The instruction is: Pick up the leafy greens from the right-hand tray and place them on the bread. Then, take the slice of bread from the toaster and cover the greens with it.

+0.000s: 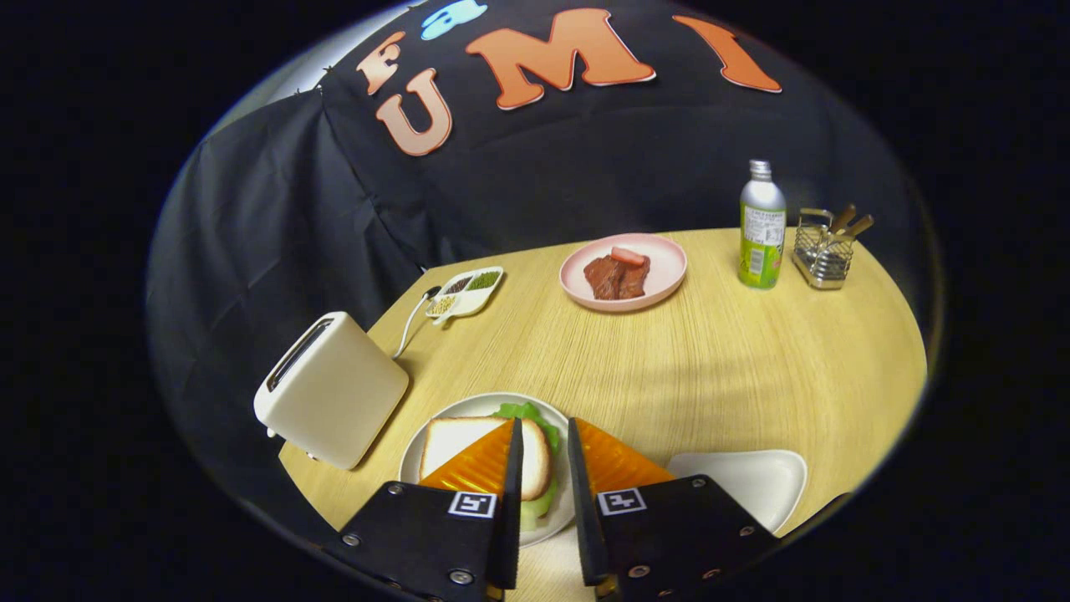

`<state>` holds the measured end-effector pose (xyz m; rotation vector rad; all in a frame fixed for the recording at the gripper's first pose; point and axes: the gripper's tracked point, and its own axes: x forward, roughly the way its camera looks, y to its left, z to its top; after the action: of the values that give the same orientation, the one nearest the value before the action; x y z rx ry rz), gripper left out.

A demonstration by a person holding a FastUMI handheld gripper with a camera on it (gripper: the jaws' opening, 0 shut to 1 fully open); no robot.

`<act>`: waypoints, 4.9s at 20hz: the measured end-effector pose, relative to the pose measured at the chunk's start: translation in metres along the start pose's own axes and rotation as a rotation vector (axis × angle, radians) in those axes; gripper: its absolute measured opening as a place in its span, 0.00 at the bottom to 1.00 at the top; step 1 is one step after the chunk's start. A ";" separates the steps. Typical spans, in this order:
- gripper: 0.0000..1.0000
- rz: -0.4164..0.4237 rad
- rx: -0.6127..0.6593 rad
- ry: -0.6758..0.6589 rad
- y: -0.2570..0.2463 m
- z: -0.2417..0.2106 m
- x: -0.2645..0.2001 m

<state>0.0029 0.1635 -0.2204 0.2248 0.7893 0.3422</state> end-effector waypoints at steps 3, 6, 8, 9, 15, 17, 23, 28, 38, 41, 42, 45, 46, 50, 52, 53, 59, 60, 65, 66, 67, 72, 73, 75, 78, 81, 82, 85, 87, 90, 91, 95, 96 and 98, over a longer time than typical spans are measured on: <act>0.53 -0.061 -0.075 -0.129 -0.008 0.019 -0.012; 0.66 -0.118 -0.145 -0.251 -0.013 0.041 -0.027; 0.73 -0.147 -0.180 -0.330 -0.014 0.056 -0.037; 0.77 -0.159 -0.192 -0.374 -0.014 0.063 -0.043; 0.87 -0.219 -0.227 -0.569 -0.022 0.085 -0.082; 0.88 -0.240 -0.246 -0.629 -0.023 0.088 -0.093; 0.88 -0.243 -0.281 -0.702 -0.017 0.090 -0.113; 0.88 -0.227 -0.269 -0.723 -0.018 0.096 -0.112; 0.88 -0.216 -0.253 -0.739 -0.014 0.098 -0.120; 0.88 -0.222 -0.250 -0.752 -0.013 0.099 -0.127; 0.88 -0.222 -0.248 -0.752 -0.011 0.099 -0.128; 0.89 -0.225 -0.243 -0.738 -0.010 0.094 -0.129; 0.89 -0.228 -0.242 -0.732 -0.010 0.093 -0.129; 0.89 -0.224 -0.245 -0.718 -0.007 0.091 -0.127; 0.89 -0.237 -0.251 -0.717 -0.010 0.092 -0.126; 0.90 -0.235 -0.249 -0.718 -0.008 0.092 -0.127; 0.91 -0.196 -0.232 -0.685 -0.001 0.087 -0.115; 0.91 -0.199 -0.229 -0.689 -0.002 0.089 -0.115; 0.91 -0.204 -0.222 -0.692 -0.007 0.090 -0.116; 0.91 -0.204 -0.219 -0.691 -0.007 0.090 -0.116; 0.91 -0.205 -0.213 -0.687 -0.009 0.091 -0.113; 0.91 -0.183 -0.206 -0.665 -0.006 0.086 -0.107; 0.91 -0.177 -0.206 -0.664 -0.005 0.085 -0.106; 0.91 -0.178 -0.209 -0.664 -0.005 0.086 -0.106; 0.91 -0.179 -0.210 -0.656 -0.004 0.084 -0.106; 0.91 -0.175 -0.201 -0.651 -0.004 0.083 -0.105; 0.91 -0.162 -0.199 -0.644 -0.002 0.081 -0.104; 0.91 -0.144 -0.186 -0.640 0.000 0.082 -0.106; 0.91 -0.152 -0.193 -0.643 -0.001 0.081 -0.106; 0.91 -0.158 -0.204 -0.637 -0.001 0.080 -0.105; 0.91 -0.158 -0.204 -0.636 -0.001 0.080 -0.106; 0.91 -0.152 -0.204 -0.639 0.001 0.080 -0.106; 0.91 -0.154 -0.205 -0.641 0.001 0.080 -0.106; 0.91 -0.155 -0.212 -0.642 0.002 0.080 -0.107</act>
<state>-0.0091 0.1187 -0.0953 0.0631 0.1326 0.1852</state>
